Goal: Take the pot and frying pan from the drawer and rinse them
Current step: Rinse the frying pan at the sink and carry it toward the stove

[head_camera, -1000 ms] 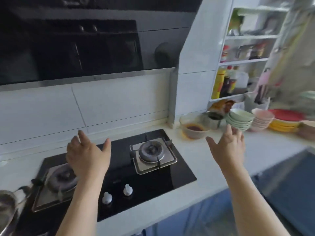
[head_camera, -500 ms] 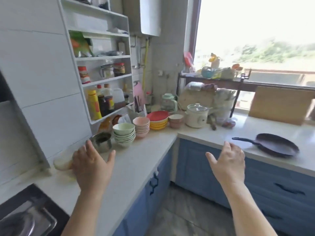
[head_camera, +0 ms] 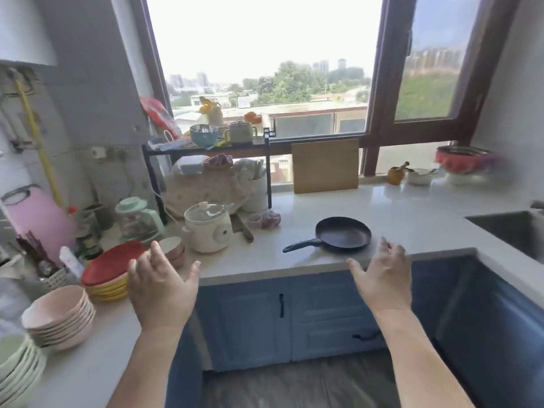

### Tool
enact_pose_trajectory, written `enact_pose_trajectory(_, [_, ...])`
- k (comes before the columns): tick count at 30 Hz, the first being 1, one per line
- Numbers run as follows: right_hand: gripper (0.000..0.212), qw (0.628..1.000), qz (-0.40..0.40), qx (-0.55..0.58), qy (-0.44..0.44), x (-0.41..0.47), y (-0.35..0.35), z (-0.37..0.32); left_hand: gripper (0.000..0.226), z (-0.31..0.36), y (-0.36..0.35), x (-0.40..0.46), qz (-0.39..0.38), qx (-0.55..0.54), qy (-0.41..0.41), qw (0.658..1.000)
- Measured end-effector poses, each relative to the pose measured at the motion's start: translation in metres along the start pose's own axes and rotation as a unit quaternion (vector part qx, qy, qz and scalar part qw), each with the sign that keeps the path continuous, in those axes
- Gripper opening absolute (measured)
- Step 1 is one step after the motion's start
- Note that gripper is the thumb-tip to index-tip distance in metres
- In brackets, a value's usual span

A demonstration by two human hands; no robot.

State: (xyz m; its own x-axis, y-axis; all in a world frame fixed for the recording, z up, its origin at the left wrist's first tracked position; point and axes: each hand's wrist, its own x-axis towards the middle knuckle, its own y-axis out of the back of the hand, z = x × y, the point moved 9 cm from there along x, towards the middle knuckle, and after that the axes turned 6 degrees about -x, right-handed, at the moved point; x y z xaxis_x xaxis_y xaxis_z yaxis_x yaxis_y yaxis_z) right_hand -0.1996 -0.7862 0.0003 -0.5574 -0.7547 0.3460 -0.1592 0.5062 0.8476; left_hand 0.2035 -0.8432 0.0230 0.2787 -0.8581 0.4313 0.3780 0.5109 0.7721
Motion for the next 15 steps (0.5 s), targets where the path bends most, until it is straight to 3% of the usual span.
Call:
enact_pose_trajectory(7, [0.079, 0.996, 0.021, -0.019, -0.084, 0.083, -0.019, 0.091, 0.09, 0.119, -0.129, 0.037, -0.073, -0.024, -0.049, 0.996])
enact_pose_trajectory(15, [0.071, 0.996, -0.003, -0.043, -0.072, 0.219, -0.051, 0.171, 0.09, 0.243, -0.262, 0.06, -0.104, -0.055, -0.038, 0.992])
